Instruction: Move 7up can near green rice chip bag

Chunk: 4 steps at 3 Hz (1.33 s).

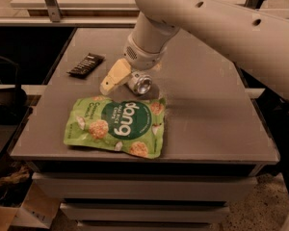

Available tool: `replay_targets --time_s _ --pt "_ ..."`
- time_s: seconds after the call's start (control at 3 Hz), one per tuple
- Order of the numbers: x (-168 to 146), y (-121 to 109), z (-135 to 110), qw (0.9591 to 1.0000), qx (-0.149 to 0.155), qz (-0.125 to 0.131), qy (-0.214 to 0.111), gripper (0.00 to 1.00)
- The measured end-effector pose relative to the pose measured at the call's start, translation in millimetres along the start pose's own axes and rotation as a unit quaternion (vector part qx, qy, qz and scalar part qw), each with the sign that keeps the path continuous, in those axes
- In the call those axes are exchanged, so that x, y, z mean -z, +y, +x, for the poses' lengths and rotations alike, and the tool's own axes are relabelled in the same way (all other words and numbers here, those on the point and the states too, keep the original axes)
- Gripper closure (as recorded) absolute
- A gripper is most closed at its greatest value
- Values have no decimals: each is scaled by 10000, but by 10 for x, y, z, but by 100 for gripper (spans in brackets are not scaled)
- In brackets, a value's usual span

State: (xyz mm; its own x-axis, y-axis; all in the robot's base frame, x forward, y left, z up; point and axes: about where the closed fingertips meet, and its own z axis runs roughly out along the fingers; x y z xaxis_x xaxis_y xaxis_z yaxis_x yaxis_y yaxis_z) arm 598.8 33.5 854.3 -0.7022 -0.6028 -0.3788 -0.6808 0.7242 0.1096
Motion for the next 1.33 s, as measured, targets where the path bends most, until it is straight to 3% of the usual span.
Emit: replay_targets --time_s 0.67,1.33 --pt "63 -58 -26 9999 -100 32 -28 0" --pt "161 138 -20 9999 42 -40 -107 0"
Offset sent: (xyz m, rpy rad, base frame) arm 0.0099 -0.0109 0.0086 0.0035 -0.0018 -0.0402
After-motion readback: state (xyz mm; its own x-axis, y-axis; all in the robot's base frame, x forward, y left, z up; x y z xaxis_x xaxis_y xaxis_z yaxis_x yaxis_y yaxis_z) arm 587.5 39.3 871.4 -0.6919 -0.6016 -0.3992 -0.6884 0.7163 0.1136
